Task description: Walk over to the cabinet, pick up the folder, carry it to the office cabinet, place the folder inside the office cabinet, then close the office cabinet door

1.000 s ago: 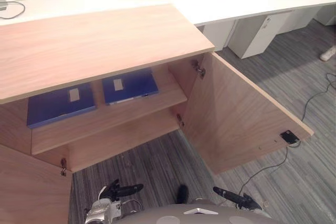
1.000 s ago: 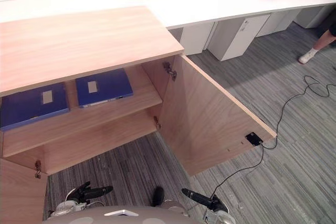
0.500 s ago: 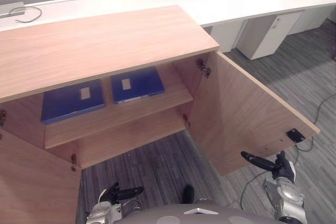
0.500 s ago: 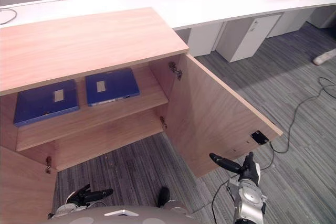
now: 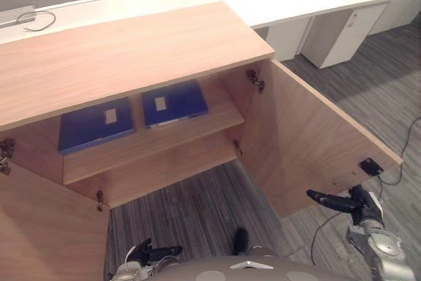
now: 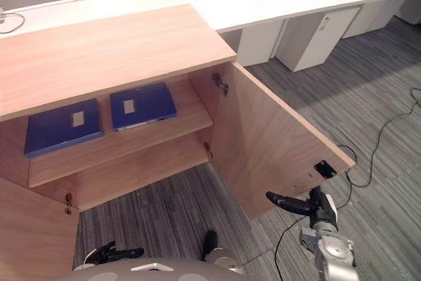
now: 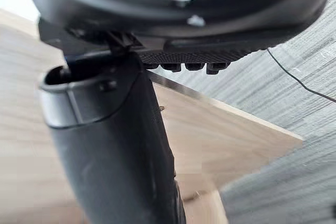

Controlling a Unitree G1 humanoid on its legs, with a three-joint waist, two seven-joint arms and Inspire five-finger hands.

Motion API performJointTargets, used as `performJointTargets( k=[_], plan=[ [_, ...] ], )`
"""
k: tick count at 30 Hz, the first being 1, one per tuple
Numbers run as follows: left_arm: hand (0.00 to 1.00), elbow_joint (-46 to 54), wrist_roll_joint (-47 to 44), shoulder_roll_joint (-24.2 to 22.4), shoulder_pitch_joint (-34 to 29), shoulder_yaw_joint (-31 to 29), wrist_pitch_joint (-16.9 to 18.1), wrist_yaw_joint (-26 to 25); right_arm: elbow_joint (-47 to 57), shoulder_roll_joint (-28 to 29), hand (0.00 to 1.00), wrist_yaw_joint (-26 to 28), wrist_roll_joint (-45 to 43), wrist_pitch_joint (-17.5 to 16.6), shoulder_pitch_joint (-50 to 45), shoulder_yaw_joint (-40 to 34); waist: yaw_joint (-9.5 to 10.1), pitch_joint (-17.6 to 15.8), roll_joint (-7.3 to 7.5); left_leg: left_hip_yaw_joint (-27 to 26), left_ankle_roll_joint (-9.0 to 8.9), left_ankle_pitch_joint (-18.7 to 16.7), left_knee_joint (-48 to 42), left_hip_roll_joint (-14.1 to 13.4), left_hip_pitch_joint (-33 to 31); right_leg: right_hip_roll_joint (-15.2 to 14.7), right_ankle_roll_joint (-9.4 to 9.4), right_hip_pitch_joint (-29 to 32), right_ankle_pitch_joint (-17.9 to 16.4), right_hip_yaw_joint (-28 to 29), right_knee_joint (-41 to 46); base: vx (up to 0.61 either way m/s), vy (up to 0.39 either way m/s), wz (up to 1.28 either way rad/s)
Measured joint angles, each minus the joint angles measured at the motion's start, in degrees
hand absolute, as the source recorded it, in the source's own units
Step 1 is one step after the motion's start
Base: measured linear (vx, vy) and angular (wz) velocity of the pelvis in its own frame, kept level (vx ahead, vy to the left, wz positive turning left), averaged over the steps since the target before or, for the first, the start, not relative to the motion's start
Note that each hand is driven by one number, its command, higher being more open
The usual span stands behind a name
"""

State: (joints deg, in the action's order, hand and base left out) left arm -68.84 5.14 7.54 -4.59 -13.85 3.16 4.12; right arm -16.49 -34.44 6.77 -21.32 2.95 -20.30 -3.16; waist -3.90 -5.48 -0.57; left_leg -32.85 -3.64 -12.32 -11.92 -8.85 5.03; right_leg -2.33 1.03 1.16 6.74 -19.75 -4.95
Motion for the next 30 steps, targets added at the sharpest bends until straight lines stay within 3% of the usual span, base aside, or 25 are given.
performJointTargets(
  k=[1,2,4,6,8,10,12,17,21,27,30],
  plan=[
    [1.0,-1.06,0.0,0.53,0.19,0.7,0.53,1.29,2.89,-7.35,1.0,4.25,-2.35,0.21,-0.83,7.74,-0.94,0.04,0.41,-0.18,-0.01,0.0,-0.3,-0.45,-0.02,0.56,0.14,0.15,-0.11,0.8,0.0,-0.04,0.007,-0.24],
    [1.0,-1.39,0.0,0.81,0.28,1.07,0.62,1.79,4.57,-10.18,1.0,6.35,-2.36,0.42,-0.83,10.78,-1.2,0.05,0.63,-0.16,0.26,-0.16,-0.57,-0.69,-0.1,0.82,0.17,0.22,-0.14,1.13,0.0,-0.05,-0.004,-0.3],
    [1.0,-2.66,0.06,1.73,1.98,2.34,0.76,3.35,13.04,-20.76,1.0,14.76,-1.99,0.82,0.92,22.8,-0.89,0.07,1.15,0.14,0.35,-0.28,-1.76,-1.76,-0.77,1.82,0.23,0.62,-0.37,1.89,0.02,-0.06,-0.018,-0.16],
    [1.0,-2.61,0.05,1.59,2.66,2.38,1.41,3.98,18.63,-24.51,1.0,21.19,-1.68,0.81,5.45,30.16,-0.24,0.14,1.23,1.57,0.43,-0.21,-1.82,-1.77,-1.02,2.43,0.41,0.71,-0.53,2.46,0.02,-0.05,-0.014,-0.06],
    [1.0,-2.57,0.05,0.99,2.99,2.49,1.91,4.35,22.96,-24.62,1.0,26.74,-1.61,0.46,8.73,34.12,0.73,0.48,0.96,2.73,0.36,-0.25,-1.84,-1.76,-1.62,2.78,0.49,1.02,-0.57,2.48,0.03,-0.02,0.031,0.04],
    [1.0,-2.65,0.03,0.52,2.81,3.61,1.91,4.77,28.39,-26.38,1.0,32.93,-1.67,-0.44,10.37,36.18,1.18,0.97,-0.18,3.72,0.39,-0.15,-1.86,-1.75,-2.06,2.75,0.61,0.97,-0.62,1.66,0.03,0.03,0.091,0.25],
    [1.0,-2.62,0.03,0.83,2.5,5.06,1.91,4.78,31.23,-26.69,1.0,36.84,-1.95,-1.2,10.78,36.57,1.84,1.1,-0.04,4.73,0.48,0.24,-1.82,-1.79,-2.35,2.73,0.58,0.75,-0.59,0.78,0.03,0.05,0.118,0.21],
    [1.0,-2.63,-0.01,1.75,1.87,5.19,1.93,4.74,30.74,-29.0,1.0,36.19,-1.48,-1.19,13.1,36.43,2.22,1.48,1.17,4.88,0.22,0.13,-1.87,-1.6,-2.5,2.47,0.46,0.69,-0.43,0.53,0.02,0.04,0.16,0.04],
    [1.0,-2.66,0.0,2.57,1.84,6.09,1.88,4.56,31.26,-27.55,1.0,34.48,-1.55,-1.72,14.67,36.34,2.25,1.74,2.29,5.03,0.25,-0.15,-1.92,-1.44,-2.6,2.32,0.63,0.67,-0.17,0.51,0.02,0.05,0.155,0.02],
    [1.0,-2.63,0.0,2.3,1.98,6.07,1.82,3.56,28.9,-17.43,1.0,30.28,-1.19,-2.82,16.31,35.76,2.28,1.94,1.8,6.89,0.02,-0.03,-1.81,-0.88,-2.96,1.76,0.69,0.21,-0.05,-0.91,0.04,0.06,0.157,0.16],
    [1.0,-2.5,0.0,1.73,2.01,6.07,1.83,3.44,24.13,-12.87,1.0,29.01,3.07,-4.59,16.44,35.76,2.76,1.53,0.98,7.62,-0.04,-0.07,-1.86,-0.55,-2.57,1.33,0.65,-0.69,-0.09,-1.13,0.02,0.02,0.148,0.18]
  ],
)
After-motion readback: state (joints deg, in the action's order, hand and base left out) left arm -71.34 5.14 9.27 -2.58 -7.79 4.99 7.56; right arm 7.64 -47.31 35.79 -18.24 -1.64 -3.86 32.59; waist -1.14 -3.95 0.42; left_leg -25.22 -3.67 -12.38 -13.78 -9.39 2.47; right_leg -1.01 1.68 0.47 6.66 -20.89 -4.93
